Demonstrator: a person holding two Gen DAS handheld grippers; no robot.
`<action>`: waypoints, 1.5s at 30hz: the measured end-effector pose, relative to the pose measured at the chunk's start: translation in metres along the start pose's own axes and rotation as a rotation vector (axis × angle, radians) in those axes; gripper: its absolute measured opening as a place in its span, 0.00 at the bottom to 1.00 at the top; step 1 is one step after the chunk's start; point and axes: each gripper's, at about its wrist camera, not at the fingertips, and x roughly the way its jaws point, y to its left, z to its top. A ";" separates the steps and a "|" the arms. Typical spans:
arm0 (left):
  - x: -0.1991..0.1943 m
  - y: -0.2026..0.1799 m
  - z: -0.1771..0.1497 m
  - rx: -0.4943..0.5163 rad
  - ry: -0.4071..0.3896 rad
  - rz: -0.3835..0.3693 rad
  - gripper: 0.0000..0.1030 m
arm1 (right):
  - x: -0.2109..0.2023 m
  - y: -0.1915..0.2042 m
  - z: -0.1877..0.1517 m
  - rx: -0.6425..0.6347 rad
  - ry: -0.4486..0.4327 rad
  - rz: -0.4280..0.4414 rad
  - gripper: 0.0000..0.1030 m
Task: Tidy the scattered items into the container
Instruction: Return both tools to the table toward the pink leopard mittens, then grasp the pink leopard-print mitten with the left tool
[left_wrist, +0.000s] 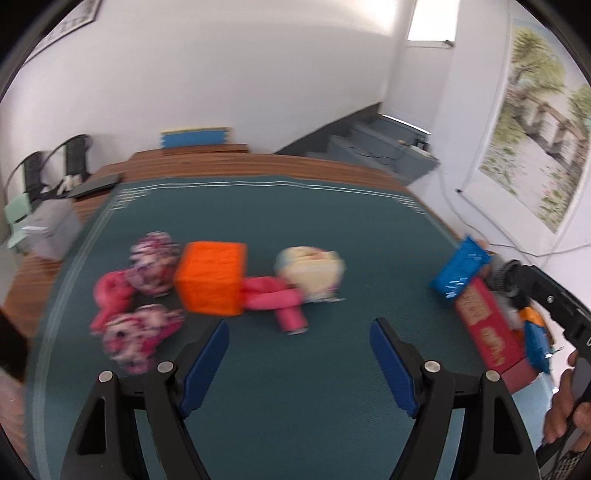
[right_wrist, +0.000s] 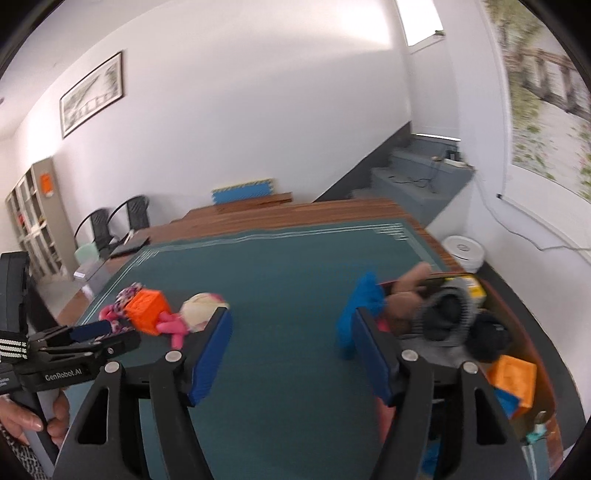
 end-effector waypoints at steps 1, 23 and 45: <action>-0.002 0.011 -0.002 -0.006 0.000 0.022 0.78 | 0.004 0.008 0.000 -0.011 0.009 0.011 0.70; 0.043 0.104 -0.013 -0.091 0.085 0.143 0.78 | 0.090 0.060 -0.047 -0.030 0.184 0.052 0.71; 0.034 0.087 -0.022 -0.057 0.033 0.141 0.49 | 0.092 0.063 -0.059 -0.046 0.206 0.060 0.71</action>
